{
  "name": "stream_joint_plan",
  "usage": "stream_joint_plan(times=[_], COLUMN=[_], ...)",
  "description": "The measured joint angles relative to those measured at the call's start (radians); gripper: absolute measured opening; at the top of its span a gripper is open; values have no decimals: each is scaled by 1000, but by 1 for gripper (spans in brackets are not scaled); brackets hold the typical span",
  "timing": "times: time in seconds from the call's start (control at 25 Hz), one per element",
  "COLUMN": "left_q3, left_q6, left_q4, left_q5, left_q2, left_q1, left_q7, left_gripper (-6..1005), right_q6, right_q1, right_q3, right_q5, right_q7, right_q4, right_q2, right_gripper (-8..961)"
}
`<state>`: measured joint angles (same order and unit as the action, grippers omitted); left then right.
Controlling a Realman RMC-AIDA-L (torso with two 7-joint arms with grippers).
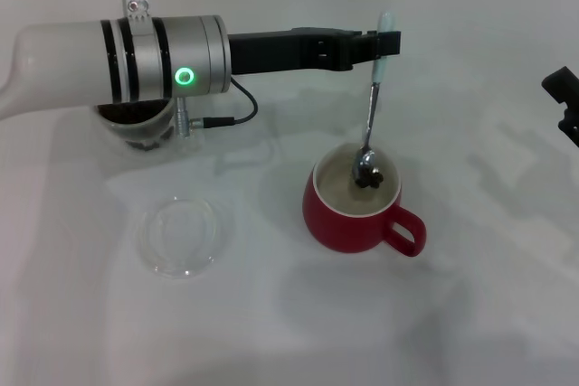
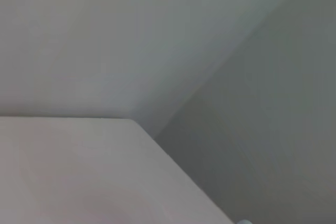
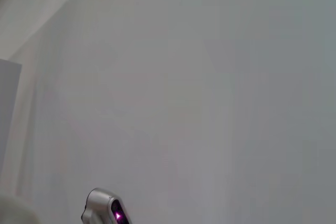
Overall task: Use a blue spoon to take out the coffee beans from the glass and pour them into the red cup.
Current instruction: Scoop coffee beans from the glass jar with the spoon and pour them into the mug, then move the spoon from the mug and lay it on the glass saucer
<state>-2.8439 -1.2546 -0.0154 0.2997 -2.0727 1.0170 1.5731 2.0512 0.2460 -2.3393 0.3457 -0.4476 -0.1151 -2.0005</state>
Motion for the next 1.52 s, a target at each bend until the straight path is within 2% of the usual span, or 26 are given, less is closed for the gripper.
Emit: stream_joint_plan(times=[0.24,0.52,0.72,0.84,0.96,1.08,1.12,1.16,1.36,1.52], left_q3=[3,0,12,13,9,4,4,4,3,3], left_q6=[15,-23,-86,-180,-295,-369,-369,-381,-382,-378], left_q4=[5,6,17,76,180,272,272,292,296,314], left_q5=[2,-28,-9,50,137,193,193,210,214,224], left_q2=[3,9,34,47,50,44,44,43,38,23], left_q1=[-5,27,20,-6,-51,-122,-122,-189,-300,-395], left_q7=[-51,-151,-131,-88,-37,-3,-3,-1,-30,-61], left_gripper=[129,129,130,130,129,129,129,129,129,129], right_q6=[0,-7,-12,-13,-16,-18,-20,-22,-32,-32], right_q1=[-5,0,3,4,4,4,4,4,1,-7], right_q3=[0,0,0,0,0,0,0,0,0,0], right_q5=[3,15,16,21,29,50,62,79,145,175], right_q7=[-2,-10,-14,-14,-15,-21,-27,-36,-89,-108], right_q4=[0,0,0,0,0,1,1,1,1,0], right_q2=[2,5,8,9,9,9,9,8,9,11], right_gripper=[646,646,645,645,645,645,645,645,645,645])
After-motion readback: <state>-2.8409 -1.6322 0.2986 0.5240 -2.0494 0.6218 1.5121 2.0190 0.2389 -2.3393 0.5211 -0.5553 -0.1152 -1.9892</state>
